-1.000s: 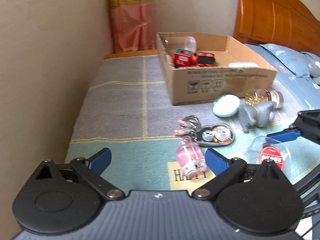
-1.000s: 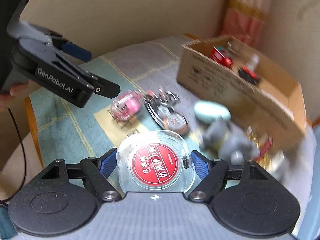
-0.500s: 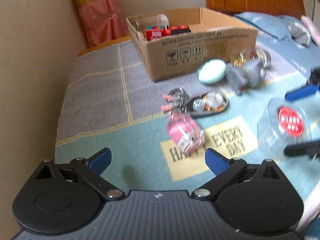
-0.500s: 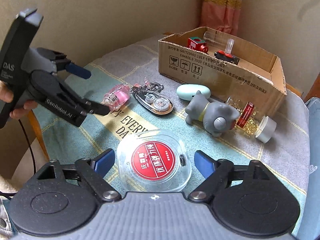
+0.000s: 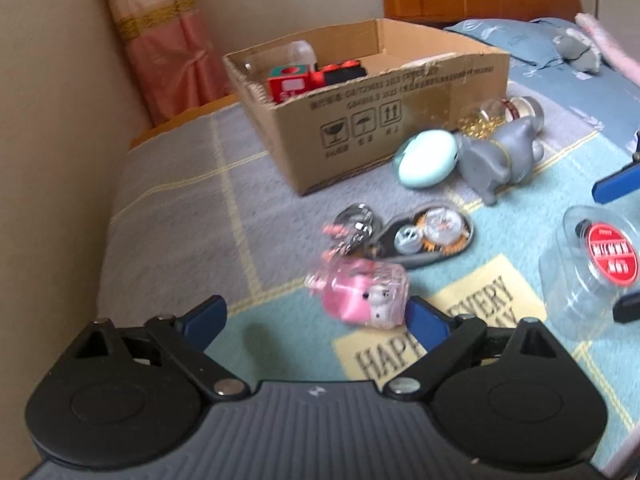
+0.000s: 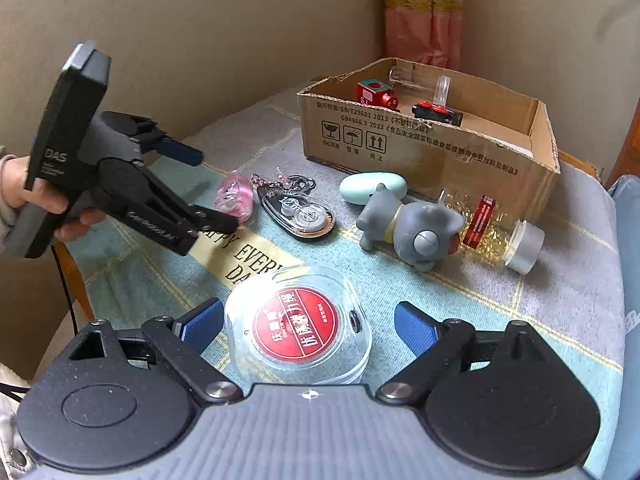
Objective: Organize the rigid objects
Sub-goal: 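Close left tool on pink piggy keychain while right tool holds container, then carry keychain and red-label container toward cardboard box with both tools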
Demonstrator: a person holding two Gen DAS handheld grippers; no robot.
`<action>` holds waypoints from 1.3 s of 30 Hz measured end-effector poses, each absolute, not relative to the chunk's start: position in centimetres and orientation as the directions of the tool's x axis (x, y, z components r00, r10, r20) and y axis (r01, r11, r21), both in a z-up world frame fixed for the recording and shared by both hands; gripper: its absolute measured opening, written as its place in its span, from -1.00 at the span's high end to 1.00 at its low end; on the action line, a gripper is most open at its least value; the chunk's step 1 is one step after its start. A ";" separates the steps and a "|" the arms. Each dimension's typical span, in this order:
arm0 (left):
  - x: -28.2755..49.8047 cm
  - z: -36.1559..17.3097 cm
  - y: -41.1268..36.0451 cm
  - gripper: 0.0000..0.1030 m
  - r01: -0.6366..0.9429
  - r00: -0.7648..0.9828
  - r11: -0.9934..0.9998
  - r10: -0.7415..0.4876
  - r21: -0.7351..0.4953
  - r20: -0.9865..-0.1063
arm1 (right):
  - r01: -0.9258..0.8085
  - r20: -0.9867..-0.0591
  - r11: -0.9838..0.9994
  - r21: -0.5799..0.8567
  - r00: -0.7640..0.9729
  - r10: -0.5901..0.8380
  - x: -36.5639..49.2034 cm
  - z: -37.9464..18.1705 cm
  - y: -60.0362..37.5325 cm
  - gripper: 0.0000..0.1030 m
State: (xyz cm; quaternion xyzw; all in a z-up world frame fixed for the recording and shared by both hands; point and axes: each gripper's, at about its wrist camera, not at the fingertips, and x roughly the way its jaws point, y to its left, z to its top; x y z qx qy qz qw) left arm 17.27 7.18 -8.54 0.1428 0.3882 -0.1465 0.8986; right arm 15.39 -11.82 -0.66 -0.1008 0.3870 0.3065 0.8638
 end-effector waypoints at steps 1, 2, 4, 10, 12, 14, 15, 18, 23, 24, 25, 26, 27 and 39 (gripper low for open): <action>17.6 -8.5 7.1 -0.69 0.382 0.652 0.915 -0.169 0.128 -0.739 | -0.607 -0.730 0.792 0.064 0.512 0.452 15.4 -0.7 -11.9 -0.84; 17.8 -8.5 7.0 -0.63 0.388 0.649 0.915 -0.183 0.114 -0.738 | -0.607 -0.730 0.792 0.063 0.513 0.451 15.4 -0.6 -11.9 -0.84; 18.1 -8.4 7.0 -0.40 0.397 0.641 0.914 -0.208 0.087 -0.739 | -0.609 -0.731 0.791 0.059 0.513 0.450 15.3 -0.6 -11.8 -0.84; 17.9 -8.4 6.8 -0.19 0.388 0.635 0.921 -0.229 0.048 -0.738 | -0.627 -0.742 0.779 0.030 0.508 0.437 15.5 -1.0 -11.3 -0.95; 17.9 -8.4 6.8 -0.14 0.378 0.634 0.925 -0.232 0.034 -0.737 | -0.640 -0.747 0.768 0.028 0.497 0.442 15.7 -1.3 -11.0 -0.95; 18.0 -8.4 6.9 -0.11 0.372 0.631 0.928 -0.238 0.018 -0.739 | -0.650 -0.751 0.759 0.025 0.490 0.444 16.0 -1.6 -10.7 -0.95; 18.1 -8.4 6.9 -0.11 0.367 0.630 0.930 -0.238 0.013 -0.739 | -0.653 -0.753 0.757 0.024 0.486 0.443 16.1 -1.7 -10.6 -0.95; 18.2 -8.4 7.0 -0.11 0.358 0.628 0.934 -0.239 0.002 -0.741 | -0.658 -0.760 0.752 0.027 0.476 0.444 16.6 -2.2 -10.2 -0.95; 18.2 -8.3 6.8 -0.10 0.355 0.625 0.935 -0.242 -0.006 -0.742 | -0.669 -0.779 0.743 0.003 0.464 0.421 16.8 -3.0 -9.4 -0.94; 18.2 -8.3 6.8 -0.10 0.353 0.624 0.936 -0.242 -0.008 -0.743 | -0.674 -0.782 0.739 -0.002 0.461 0.418 16.7 -3.2 -9.2 -0.94; 18.2 -8.3 6.8 -0.10 0.349 0.624 0.937 -0.242 -0.013 -0.743 | -0.677 -0.786 0.736 -0.008 0.459 0.414 16.7 -3.3 -9.1 -0.90; 18.2 -8.3 6.9 -0.10 0.346 0.623 0.938 -0.243 -0.017 -0.744 | -0.677 -0.789 0.736 -0.014 0.460 0.408 16.6 -3.4 -9.0 -0.86; 18.2 -8.3 6.9 -0.09 0.344 0.623 0.939 -0.244 -0.020 -0.744 | -0.675 -0.791 0.737 -0.023 0.463 0.400 16.5 -3.5 -8.9 -0.81; 17.4 -6.5 6.7 0.03 0.375 0.593 0.927 -0.256 -0.019 -0.764 | -0.671 -0.795 0.740 -0.044 0.472 0.380 16.2 -2.0 -9.9 -0.59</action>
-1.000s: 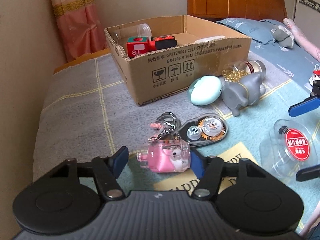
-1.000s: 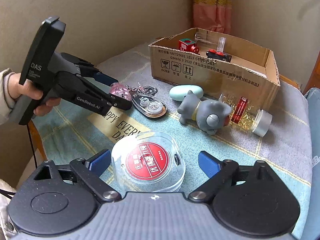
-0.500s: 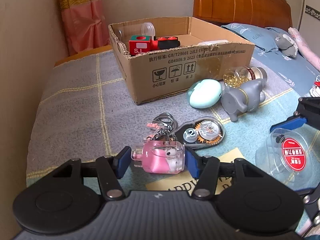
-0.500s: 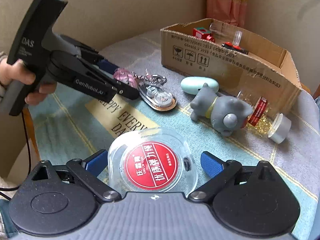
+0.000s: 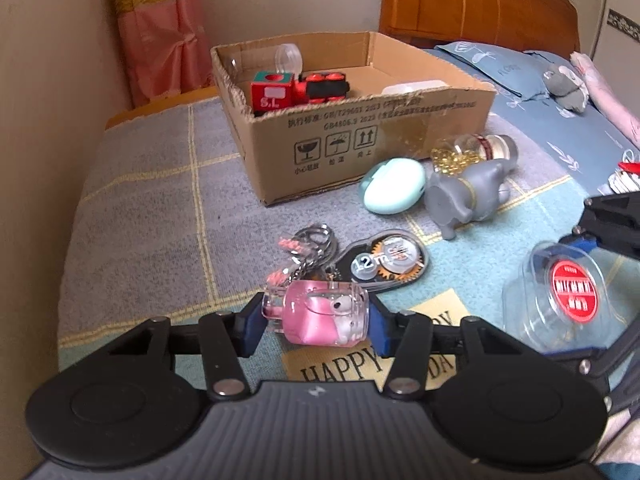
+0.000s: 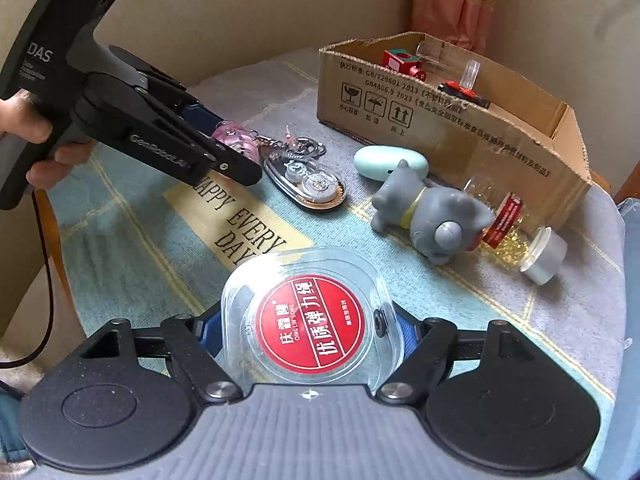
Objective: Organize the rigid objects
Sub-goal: 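Carry keychain and red-label container toward cardboard box with both tools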
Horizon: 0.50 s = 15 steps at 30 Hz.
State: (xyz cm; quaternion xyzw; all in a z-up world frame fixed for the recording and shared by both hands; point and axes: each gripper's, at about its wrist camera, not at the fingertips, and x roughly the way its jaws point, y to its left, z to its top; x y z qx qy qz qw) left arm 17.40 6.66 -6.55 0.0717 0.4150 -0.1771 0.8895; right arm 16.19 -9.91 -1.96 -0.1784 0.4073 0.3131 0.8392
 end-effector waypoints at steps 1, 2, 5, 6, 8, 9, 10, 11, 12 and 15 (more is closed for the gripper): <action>17.3 -6.2 6.6 0.03 0.380 0.593 0.925 -0.254 -0.012 -0.764 | -0.675 -0.793 0.737 -0.044 0.473 0.385 16.2 -1.6 -10.1 -0.59; 17.1 -5.7 6.5 0.03 0.388 0.592 0.922 -0.252 -0.003 -0.766 | -0.680 -0.791 0.732 -0.047 0.473 0.389 16.2 -1.2 -10.3 -0.59; 17.0 -4.3 6.3 0.03 0.410 0.587 0.912 -0.249 0.018 -0.771 | -0.694 -0.785 0.717 -0.066 0.480 0.392 16.1 0.0 -10.7 -0.59; 17.0 -3.7 6.3 0.03 0.416 0.586 0.909 -0.248 0.024 -0.771 | -0.697 -0.782 0.714 -0.073 0.484 0.393 16.1 0.4 -10.8 -0.59; 17.0 -2.6 6.0 0.03 0.433 0.584 0.901 -0.254 0.031 -0.771 | -0.705 -0.776 0.705 -0.079 0.488 0.400 16.3 1.3 -11.1 -0.59; 17.0 -2.0 5.8 0.03 0.441 0.583 0.897 -0.258 0.033 -0.771 | -0.706 -0.772 0.704 -0.079 0.489 0.405 16.5 1.7 -11.3 -0.59; 16.9 -1.5 5.6 0.04 0.449 0.583 0.893 -0.262 0.037 -0.769 | -0.708 -0.769 0.702 -0.076 0.490 0.411 16.7 2.2 -11.5 -0.59; 16.9 -0.9 5.4 0.04 0.460 0.580 0.887 -0.268 0.039 -0.769 | -0.709 -0.765 0.701 -0.076 0.493 0.415 17.0 2.7 -11.7 -0.59; 16.9 -0.3 5.1 0.04 0.472 0.578 0.881 -0.275 0.040 -0.768 | -0.708 -0.760 0.702 -0.077 0.498 0.418 17.3 3.0 -11.8 -0.59; 17.1 1.0 4.3 0.04 0.498 0.578 0.866 -0.295 0.043 -0.761 | -0.698 -0.744 0.712 -0.076 0.516 0.426 18.2 4.3 -12.5 -0.59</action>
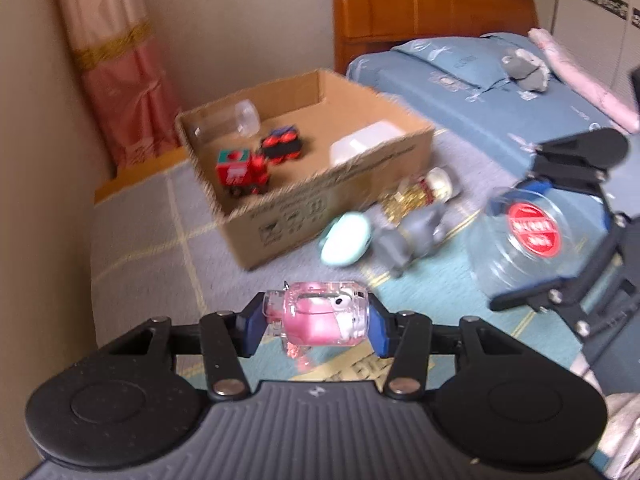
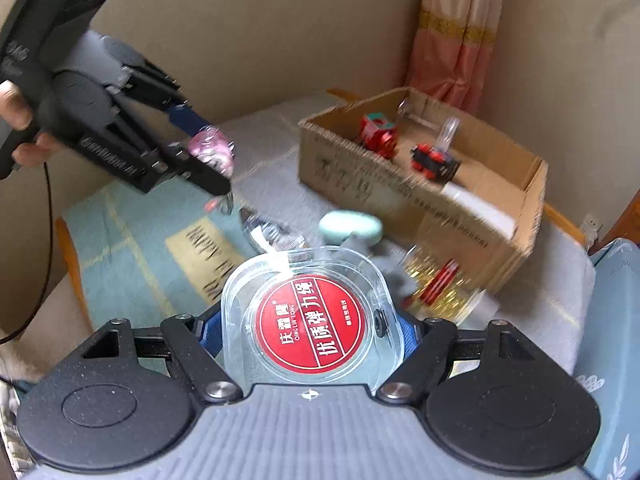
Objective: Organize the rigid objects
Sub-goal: 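Carry keychain and red-label container toward cardboard box with both tools, then open left tool over the box while right tool releases the container inside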
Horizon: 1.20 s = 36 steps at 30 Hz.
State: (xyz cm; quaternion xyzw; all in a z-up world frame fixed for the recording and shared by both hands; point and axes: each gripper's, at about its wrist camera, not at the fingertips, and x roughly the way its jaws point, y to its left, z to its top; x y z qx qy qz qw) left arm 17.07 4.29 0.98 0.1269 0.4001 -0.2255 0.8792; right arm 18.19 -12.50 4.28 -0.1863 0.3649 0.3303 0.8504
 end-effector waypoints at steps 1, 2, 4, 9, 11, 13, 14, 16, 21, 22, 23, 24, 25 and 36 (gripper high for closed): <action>17.1 1.4 4.0 0.04 0.505 0.577 0.862 -0.302 0.041 -0.759 | -0.692 -0.737 0.719 -0.071 0.522 0.430 18.7 4.7 -12.8 -0.59; 17.3 1.9 3.6 0.04 0.513 0.576 0.857 -0.311 0.038 -0.756 | -0.686 -0.731 0.725 -0.066 0.528 0.433 19.1 5.1 -13.1 -0.59; 17.6 2.8 3.0 0.04 0.524 0.577 0.851 -0.329 0.030 -0.747 | -0.670 -0.719 0.740 -0.060 0.543 0.433 20.0 5.8 -13.6 -0.59; 19.0 5.6 1.3 0.04 0.546 0.603 0.837 -0.363 0.036 -0.710 | -0.640 -0.695 0.765 -0.071 0.582 0.422 22.5 7.5 -14.5 -0.59; 19.9 6.6 0.5 0.04 0.554 0.617 0.831 -0.368 0.051 -0.695 | -0.625 -0.686 0.777 -0.081 0.600 0.411 23.7 8.1 -14.7 -0.59; 21.3 7.3 -0.4 0.04 0.555 0.624 0.830 -0.370 0.058 -0.688 | -0.614 -0.678 0.785 -0.083 0.612 0.407 24.9 8.8 -14.9 -0.59; 21.9 7.5 -0.7 0.04 0.555 0.626 0.830 -0.372 0.056 -0.686 | -0.609 -0.674 0.789 -0.084 0.618 0.405 25.5 9.0 -14.9 -0.59; 23.4 7.7 -1.3 0.04 0.546 0.631 0.836 -0.368 0.054 -0.683 | -0.597 -0.669 0.798 -0.079 0.625 0.401 26.8 9.4 -15.0 -0.59; 27.0 6.7 -2.2 0.04 0.512 0.622 0.858 -0.340 0.038 -0.705 | -0.569 -0.666 0.820 -0.061 0.635 0.391 29.4 9.8 -15.6 -0.59; 27.5 6.3 -2.3 0.04 0.507 0.618 0.862 -0.337 0.032 -0.710 | -0.560 -0.668 0.826 -0.061 0.638 0.383 30.0 9.8 -15.7 -0.59; 27.9 5.9 -2.4 0.04 0.501 0.615 0.865 -0.334 0.026 -0.715 | -0.551 -0.669 0.832 -0.059 0.641 0.377 30.5 9.8 -15.9 -0.59; 28.2 5.4 -2.2 0.04 0.497 0.609 0.867 -0.333 0.020 -0.720 | -0.545 -0.672 0.836 -0.056 0.640 0.372 31.0 9.8 -16.0 -0.59; 28.5 4.9 -2.1 0.04 0.492 0.602 0.870 -0.331 0.011 -0.726 | -0.539 -0.675 0.840 -0.053 0.640 0.368 31.6 9.7 -16.1 -0.59; 27.8 2.9 0.0 -0.83 0.430 0.639 0.903 -0.323 -0.023 -0.698 | -0.494 -0.697 0.869 -0.017 0.629 0.344 36.6 8.8 -15.6 -0.59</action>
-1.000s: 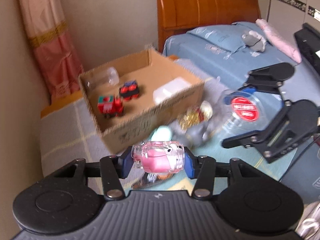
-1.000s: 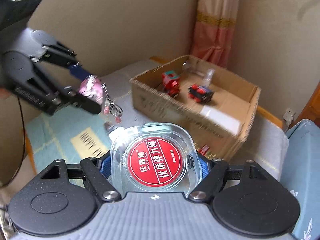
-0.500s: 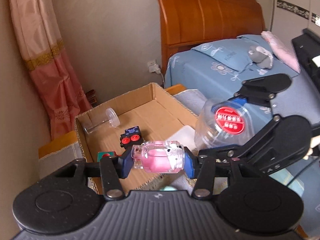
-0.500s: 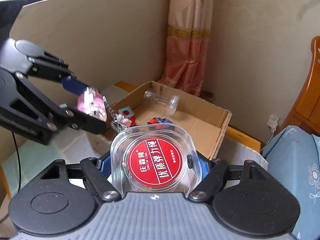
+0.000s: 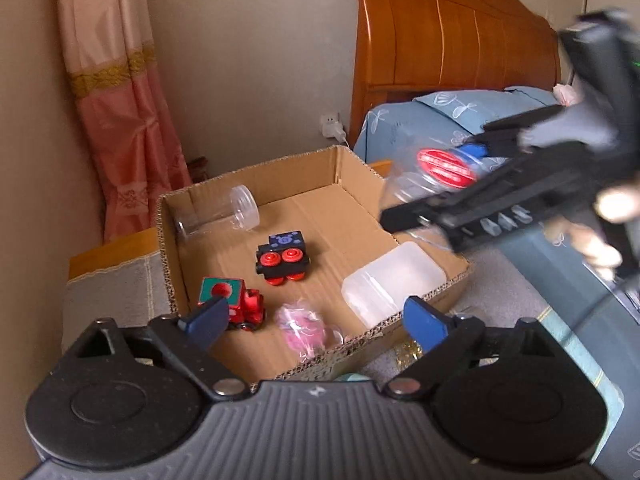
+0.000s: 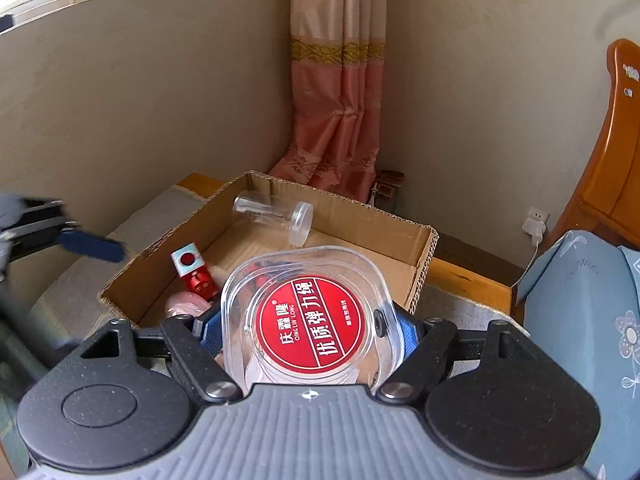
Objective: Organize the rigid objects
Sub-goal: 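Open left tool over the box while right tool releases the container inside, then move both tools back toward the tape roller and capsule bottle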
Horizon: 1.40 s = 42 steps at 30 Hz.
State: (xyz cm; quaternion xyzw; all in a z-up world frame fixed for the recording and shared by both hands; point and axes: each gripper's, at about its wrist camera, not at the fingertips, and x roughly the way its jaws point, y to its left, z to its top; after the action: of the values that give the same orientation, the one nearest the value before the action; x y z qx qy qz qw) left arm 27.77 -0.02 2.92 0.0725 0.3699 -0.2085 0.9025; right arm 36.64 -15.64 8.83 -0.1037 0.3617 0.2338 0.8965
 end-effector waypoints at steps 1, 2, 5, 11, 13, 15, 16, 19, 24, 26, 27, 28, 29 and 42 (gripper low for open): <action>27.4 2.9 0.1 -0.84 0.431 0.639 0.902 -0.319 -0.017 -0.700 | -0.489 -0.701 0.872 -0.013 0.626 0.340 37.2 8.6 -15.5 -0.59; 26.9 2.8 0.3 -0.84 0.433 0.637 0.901 -0.316 -0.012 -0.703 | -0.484 -0.707 0.875 -0.012 0.623 0.335 37.7 8.4 -15.3 -0.59; 25.7 2.3 0.7 -0.86 0.438 0.632 0.899 -0.306 0.002 -0.712 | -0.467 -0.722 0.884 -0.012 0.616 0.315 39.2 7.7 -14.9 -0.59; 24.1 1.4 1.8 -0.86 0.403 0.644 0.914 -0.245 0.049 -0.725 | -0.436 -0.740 0.900 -0.016 0.610 0.282 41.5 7.0 -14.2 -0.59; 23.7 1.2 2.2 -0.86 0.390 0.655 0.919 -0.232 0.060 -0.719 | -0.430 -0.742 0.903 -0.023 0.613 0.273 41.9 7.0 -13.9 -0.60; 23.4 1.0 2.6 -0.86 0.380 0.655 0.924 -0.225 0.056 -0.721 | -0.418 -0.738 0.908 -0.035 0.623 0.259 42.2 7.0 -13.7 -0.77; 23.4 1.0 2.8 -0.86 0.378 0.651 0.924 -0.228 0.049 -0.724 | -0.406 -0.732 0.913 -0.040 0.634 0.250 42.1 7.1 -13.7 -0.96; 23.0 0.8 3.2 -0.86 0.370 0.647 0.928 -0.225 0.042 -0.728 | -0.395 -0.719 0.918 -0.041 0.650 0.247 41.4 7.5 -13.6 -1.00; 22.4 0.7 3.3 -0.86 0.362 0.652 0.931 -0.218 0.045 -0.726 | -0.392 -0.722 0.917 -0.070 0.655 0.224 39.5 7.8 -13.4 -1.00; 22.2 0.7 3.4 -0.86 0.354 0.653 0.934 -0.216 0.040 -0.726 | -0.388 -0.723 0.918 -0.081 0.657 0.214 38.7 7.9 -13.3 -1.00; 22.0 0.8 3.4 -0.86 0.350 0.654 0.936 -0.214 0.039 -0.726 | -0.385 -0.723 0.919 -0.082 0.658 0.211 38.2 7.9 -13.3 -1.00; 21.8 0.8 3.5 -0.86 0.347 0.653 0.937 -0.212 0.038 -0.727 | -0.379 -0.724 0.922 -0.079 0.657 0.208 37.7 8.0 -13.4 -1.00; 21.6 0.8 3.5 -0.86 0.344 0.654 0.938 -0.210 0.038 -0.727 | -0.373 -0.725 0.925 -0.074 0.657 0.207 37.2 8.0 -13.6 -1.00; 17.0 0.0 4.1 -0.94 0.220 0.697 0.973 -0.104 0.073 -0.710 | -0.284 -0.754 0.958 0.025 0.625 0.205 28.8 3.4 -15.6 -1.00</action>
State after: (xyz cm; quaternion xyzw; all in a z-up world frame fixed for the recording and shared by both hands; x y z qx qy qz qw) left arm 16.96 4.06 0.04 0.0760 0.3793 -0.0882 0.9179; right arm 28.83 -15.61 3.36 -0.0480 0.4114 0.1360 0.9000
